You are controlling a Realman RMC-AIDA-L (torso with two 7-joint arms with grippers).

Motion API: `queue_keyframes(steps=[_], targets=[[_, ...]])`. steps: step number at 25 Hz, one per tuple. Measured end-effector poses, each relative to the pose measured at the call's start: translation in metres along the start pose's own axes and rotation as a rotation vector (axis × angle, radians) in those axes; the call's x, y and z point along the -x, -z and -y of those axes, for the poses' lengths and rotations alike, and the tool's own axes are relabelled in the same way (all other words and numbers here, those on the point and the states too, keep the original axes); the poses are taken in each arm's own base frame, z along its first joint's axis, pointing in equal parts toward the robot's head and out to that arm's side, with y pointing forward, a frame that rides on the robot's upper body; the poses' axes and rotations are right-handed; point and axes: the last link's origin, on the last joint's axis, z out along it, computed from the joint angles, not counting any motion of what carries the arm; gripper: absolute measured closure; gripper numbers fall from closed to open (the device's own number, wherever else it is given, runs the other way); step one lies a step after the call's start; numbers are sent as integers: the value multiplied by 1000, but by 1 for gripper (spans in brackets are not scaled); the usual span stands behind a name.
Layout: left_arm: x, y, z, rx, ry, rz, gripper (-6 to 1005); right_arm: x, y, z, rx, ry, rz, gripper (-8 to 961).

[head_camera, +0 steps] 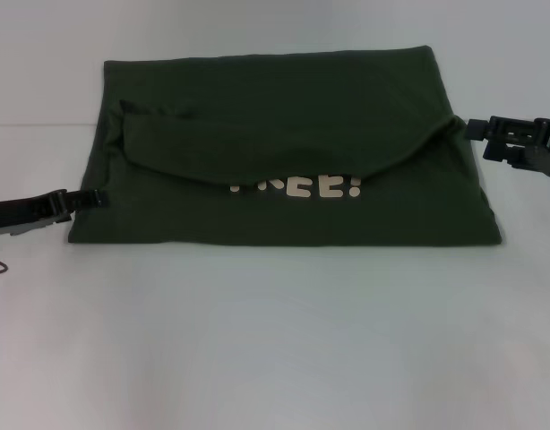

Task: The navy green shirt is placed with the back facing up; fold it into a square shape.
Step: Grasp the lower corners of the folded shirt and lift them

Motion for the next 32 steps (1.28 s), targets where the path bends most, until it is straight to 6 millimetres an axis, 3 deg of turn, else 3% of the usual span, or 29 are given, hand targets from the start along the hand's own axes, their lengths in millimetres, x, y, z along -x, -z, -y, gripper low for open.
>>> queue_keyframes(steps=[6, 17, 32], targets=[[3, -4, 0, -5, 117, -3, 176, 1, -1, -1, 4, -4, 7, 210], [7, -14, -1, -37, 70, 3, 174, 1, 3, 1, 11, -12, 30, 212], [8, -13, 3, -56, 75, -5, 175, 2, 3, 0, 17, -16, 39, 214]])
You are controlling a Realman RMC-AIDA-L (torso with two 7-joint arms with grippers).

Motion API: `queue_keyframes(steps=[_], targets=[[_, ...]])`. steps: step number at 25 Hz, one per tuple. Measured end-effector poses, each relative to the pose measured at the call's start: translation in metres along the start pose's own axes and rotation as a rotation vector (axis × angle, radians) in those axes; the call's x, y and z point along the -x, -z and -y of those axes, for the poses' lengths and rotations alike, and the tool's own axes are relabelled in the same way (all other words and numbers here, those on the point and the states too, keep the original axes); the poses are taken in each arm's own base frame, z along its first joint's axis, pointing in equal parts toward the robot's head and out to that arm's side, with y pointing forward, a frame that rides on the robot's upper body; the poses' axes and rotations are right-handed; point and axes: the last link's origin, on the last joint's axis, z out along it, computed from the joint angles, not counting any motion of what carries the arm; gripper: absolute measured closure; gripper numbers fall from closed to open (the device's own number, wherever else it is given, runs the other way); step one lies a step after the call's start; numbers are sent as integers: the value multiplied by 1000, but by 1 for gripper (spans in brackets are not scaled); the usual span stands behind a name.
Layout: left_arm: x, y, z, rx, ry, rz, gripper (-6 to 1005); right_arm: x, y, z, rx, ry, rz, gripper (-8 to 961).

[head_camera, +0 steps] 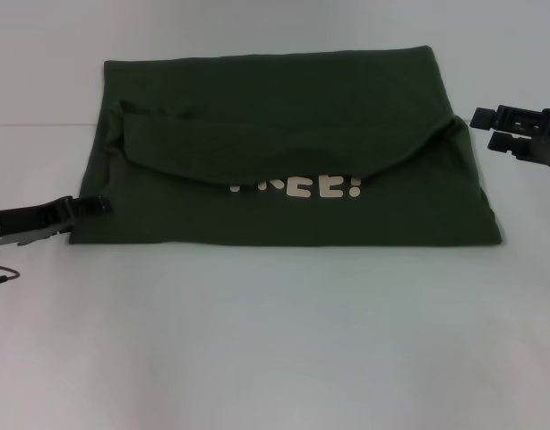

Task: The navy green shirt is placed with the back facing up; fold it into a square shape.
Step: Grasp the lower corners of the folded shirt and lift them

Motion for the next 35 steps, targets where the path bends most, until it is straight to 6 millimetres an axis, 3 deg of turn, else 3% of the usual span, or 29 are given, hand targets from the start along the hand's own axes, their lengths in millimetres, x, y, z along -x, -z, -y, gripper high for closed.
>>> queue_keyframes(steps=[15, 20, 35], targets=[[2, -9, -8, -14, -22, 14, 178, 3, 4, 1, 5, -10, 21, 216], [-1, -9, -8, -21, -28, 2, 364, 3, 6, 2, 5, -14, 27, 216], [2, -13, -15, -15, -49, 36, 373, 3, 8, 2, 13, -22, 41, 217]])
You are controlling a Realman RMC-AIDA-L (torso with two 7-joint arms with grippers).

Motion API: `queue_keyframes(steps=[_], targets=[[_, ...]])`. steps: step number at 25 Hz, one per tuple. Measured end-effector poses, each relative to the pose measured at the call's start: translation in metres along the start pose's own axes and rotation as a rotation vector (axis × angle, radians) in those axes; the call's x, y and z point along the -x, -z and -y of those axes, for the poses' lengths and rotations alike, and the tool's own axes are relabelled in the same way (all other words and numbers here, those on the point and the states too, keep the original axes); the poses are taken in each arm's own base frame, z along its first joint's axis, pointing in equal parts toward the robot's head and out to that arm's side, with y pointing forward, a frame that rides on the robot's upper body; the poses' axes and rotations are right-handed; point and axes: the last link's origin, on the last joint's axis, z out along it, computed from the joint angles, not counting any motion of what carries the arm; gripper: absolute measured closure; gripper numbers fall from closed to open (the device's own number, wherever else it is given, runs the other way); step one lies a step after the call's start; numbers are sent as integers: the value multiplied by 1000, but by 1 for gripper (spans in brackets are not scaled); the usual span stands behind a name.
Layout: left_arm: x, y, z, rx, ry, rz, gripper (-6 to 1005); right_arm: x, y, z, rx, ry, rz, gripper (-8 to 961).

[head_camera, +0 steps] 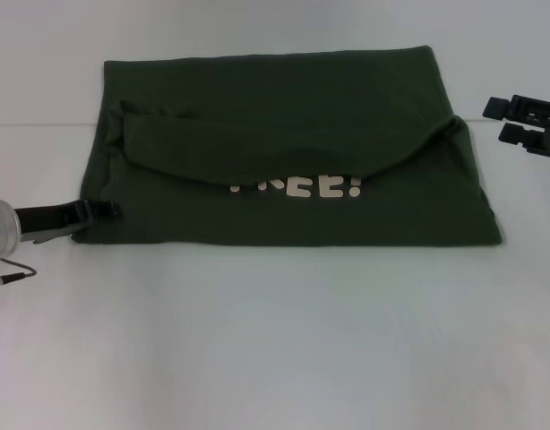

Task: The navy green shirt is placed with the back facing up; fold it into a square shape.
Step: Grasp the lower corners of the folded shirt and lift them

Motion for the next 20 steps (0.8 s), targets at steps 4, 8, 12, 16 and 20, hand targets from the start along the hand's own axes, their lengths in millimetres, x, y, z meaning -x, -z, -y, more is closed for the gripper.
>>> queue_keyframes(steps=[4, 8, 12, 16, 20], targets=[[-3, -2, -5, -2, -31, 5, 419, 0, 1, 0, 4, -2, 3, 217], [-6, 0, -5, -5, -33, -6, 564, 0, 2, -1, 8, -4, 3, 217], [-7, 1, -3, -9, -30, -13, 718, 1, 2, -1, 8, -2, 3, 217], [-7, 1, -4, -9, -33, -14, 847, 1, 3, 0, 4, 2, -7, 218], [-7, 2, -5, 2, -25, -8, 952, 0, 4, 1, -23, 25, -63, 218]])
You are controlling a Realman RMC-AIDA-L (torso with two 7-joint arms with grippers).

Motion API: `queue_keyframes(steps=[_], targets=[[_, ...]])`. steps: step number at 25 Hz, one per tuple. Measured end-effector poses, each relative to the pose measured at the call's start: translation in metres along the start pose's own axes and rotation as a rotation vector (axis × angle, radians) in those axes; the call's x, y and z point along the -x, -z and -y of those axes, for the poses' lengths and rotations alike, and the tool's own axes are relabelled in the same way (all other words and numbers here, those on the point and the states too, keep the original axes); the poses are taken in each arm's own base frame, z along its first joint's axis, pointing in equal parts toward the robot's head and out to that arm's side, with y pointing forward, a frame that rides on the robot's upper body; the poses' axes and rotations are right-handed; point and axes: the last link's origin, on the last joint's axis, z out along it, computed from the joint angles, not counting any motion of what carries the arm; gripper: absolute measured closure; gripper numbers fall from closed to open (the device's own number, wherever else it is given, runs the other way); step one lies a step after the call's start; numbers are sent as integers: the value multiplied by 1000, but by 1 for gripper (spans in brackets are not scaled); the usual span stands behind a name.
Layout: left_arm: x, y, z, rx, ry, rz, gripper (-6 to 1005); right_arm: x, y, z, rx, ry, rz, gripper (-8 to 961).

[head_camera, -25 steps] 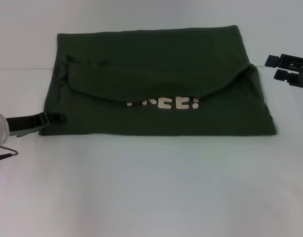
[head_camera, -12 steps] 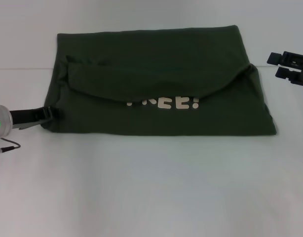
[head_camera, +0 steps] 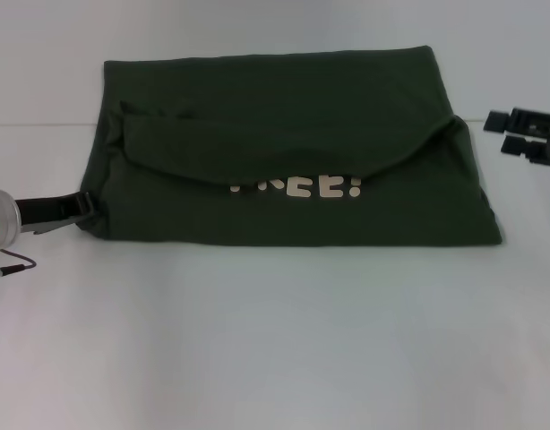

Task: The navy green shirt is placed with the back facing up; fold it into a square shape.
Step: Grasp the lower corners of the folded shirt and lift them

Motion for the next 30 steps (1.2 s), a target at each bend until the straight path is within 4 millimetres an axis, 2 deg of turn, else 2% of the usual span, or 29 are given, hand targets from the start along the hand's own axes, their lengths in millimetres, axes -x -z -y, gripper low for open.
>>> queue_keyframes(steps=[1, 6, 10, 15, 22, 30], targets=[[-1, 1, -1, 9, 8, 4, 978, 0, 1, 1, -17, 10, -31, 218], [-11, 10, -5, 48, 43, 16, 977, 15, 14, 10, -175, 19, -169, 218], [-22, 14, -7, 54, 51, 7, 976, 26, 12, 14, -311, 48, -245, 218], [-28, 13, -13, 63, 42, 2, 975, 30, -11, 11, -433, 124, -318, 219], [-29, 13, -15, 66, 41, -2, 976, 10, -51, 6, -464, 181, -340, 219], [-29, 12, -15, 67, 44, -4, 978, 0, -64, 11, -485, 197, -330, 220]])
